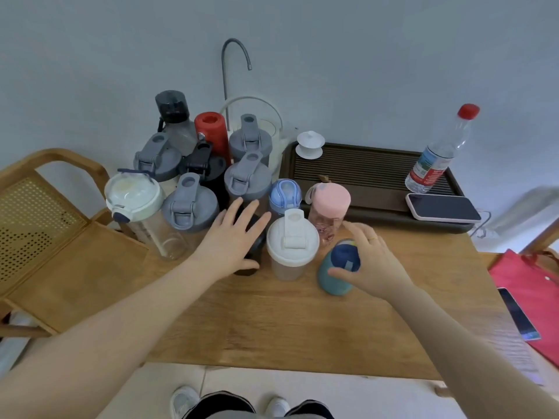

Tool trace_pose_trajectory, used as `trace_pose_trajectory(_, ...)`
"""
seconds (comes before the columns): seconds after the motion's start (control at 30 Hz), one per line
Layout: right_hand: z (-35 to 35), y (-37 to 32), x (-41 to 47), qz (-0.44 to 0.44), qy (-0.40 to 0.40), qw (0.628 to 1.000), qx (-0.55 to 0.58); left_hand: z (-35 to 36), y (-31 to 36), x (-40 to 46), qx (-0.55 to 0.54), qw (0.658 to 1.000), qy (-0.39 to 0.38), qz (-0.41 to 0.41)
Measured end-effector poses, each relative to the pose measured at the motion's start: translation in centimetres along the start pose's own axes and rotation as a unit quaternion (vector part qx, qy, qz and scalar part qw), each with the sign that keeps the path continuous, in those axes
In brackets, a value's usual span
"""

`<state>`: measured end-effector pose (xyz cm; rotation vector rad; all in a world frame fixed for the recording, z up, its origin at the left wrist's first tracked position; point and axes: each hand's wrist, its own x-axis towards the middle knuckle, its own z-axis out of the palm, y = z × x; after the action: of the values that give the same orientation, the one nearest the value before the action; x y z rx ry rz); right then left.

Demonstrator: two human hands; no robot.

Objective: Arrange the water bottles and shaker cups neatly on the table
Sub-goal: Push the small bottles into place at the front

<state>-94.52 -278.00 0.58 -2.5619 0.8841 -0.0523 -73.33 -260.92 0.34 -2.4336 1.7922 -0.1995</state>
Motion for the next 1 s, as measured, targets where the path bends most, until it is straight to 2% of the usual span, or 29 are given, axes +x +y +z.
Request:
trace_pose_trajectory(0.07,0.3,0.8,0.2,0.002,-0.054,0.999,-0.004,-0.2,0.0,0.3,0.037,0.999,-0.001,0.026)
trace_pose_trajectory(0.2,0.3,0.6,1.1,0.001,-0.044,0.999,0.023,0.0,-0.8,0.7,0.063,0.994,0.054,0.071)
trace_pose_trajectory(0.37,0.8,0.4,1.5,-0.001,-0.028,0.998,0.055,0.2,1.2,0.4,0.024,0.994,0.089,0.051)
trace_pose_trajectory(0.5,1.3,0.0,2.0,0.011,0.011,0.999,0.052,0.0,3.8,2.1,-0.009,0.992,0.075,0.101)
trace_pose_trajectory(0.67,2.0,-0.6,2.6,0.015,0.032,0.997,0.062,0.5,5.2,2.6,-0.097,0.991,0.055,0.072)
trace_pose_trajectory(1.0,1.5,-1.0,2.5,0.000,0.006,0.999,0.050,-0.3,3.9,1.8,-0.040,0.991,0.066,0.106)
